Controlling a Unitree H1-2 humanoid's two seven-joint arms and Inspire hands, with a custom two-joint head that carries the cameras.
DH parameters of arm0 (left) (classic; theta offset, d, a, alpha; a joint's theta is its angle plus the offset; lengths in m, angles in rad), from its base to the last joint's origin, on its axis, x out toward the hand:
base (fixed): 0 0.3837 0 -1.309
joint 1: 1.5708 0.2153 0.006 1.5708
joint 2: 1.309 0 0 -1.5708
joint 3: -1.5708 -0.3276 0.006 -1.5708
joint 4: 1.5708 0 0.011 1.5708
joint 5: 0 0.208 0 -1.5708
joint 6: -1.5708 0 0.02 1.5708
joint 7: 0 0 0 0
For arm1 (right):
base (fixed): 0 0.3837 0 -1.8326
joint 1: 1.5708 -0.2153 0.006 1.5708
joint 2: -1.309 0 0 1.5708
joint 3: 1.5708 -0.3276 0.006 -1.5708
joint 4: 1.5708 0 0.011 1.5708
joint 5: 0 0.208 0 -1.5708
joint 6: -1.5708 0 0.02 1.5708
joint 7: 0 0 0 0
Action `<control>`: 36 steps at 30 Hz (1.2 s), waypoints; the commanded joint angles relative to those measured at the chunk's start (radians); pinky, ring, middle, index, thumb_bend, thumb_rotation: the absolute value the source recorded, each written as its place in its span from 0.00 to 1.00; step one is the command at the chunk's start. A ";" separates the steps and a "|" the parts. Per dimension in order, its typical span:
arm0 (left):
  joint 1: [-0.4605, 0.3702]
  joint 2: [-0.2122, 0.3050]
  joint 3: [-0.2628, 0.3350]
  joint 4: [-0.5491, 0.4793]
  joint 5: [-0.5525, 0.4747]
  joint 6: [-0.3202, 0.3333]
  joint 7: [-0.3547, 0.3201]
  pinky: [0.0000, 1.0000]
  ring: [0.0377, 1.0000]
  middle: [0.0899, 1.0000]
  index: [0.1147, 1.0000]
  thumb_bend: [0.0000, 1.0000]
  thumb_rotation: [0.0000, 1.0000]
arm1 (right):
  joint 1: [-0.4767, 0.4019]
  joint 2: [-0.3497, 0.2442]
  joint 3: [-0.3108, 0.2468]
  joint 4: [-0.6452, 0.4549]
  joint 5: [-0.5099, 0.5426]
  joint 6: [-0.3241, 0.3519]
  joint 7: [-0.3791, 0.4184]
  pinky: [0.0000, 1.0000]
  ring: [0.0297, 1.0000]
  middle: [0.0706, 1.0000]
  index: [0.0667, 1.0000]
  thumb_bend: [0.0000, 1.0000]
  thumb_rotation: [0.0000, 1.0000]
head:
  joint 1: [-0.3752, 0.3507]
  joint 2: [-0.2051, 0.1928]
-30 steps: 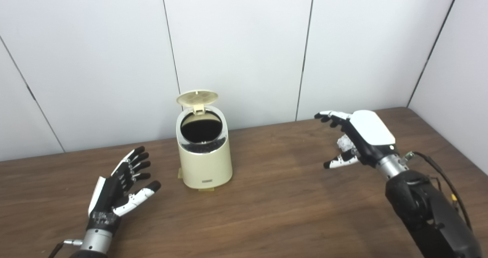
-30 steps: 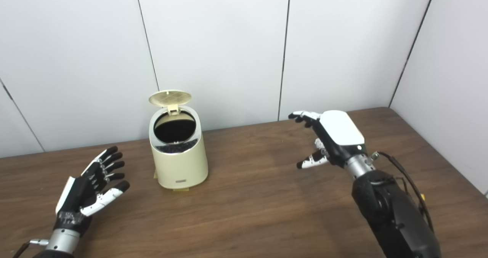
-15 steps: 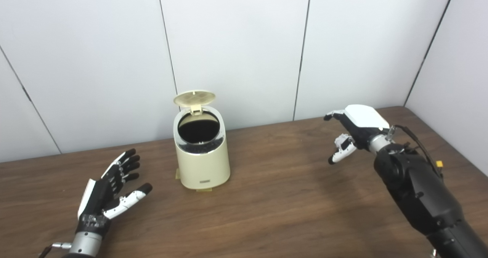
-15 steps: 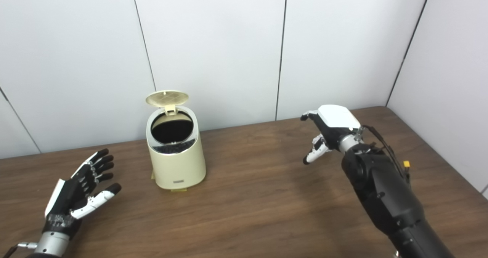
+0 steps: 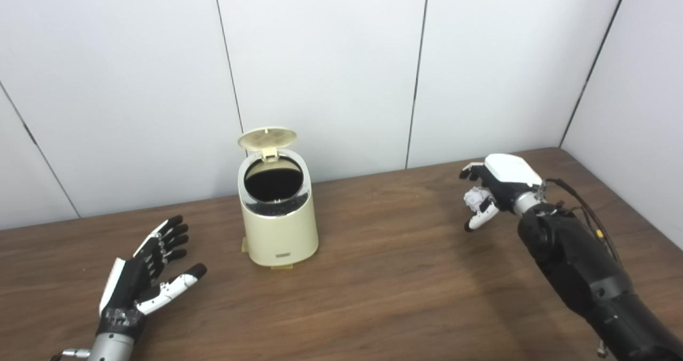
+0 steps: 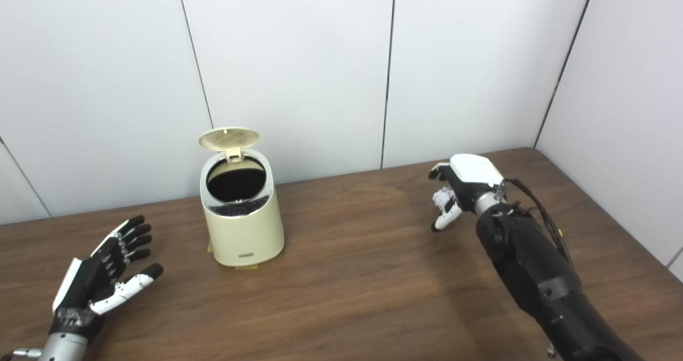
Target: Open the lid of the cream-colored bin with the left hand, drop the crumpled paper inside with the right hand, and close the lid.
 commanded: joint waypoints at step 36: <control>0.006 0.010 0.001 -0.016 0.005 -0.022 0.011 0.77 0.83 0.85 0.88 0.79 0.33 | -0.068 -0.079 0.069 0.059 0.075 -0.001 0.010 0.55 0.66 0.69 0.70 0.79 0.09 | 0.017 0.010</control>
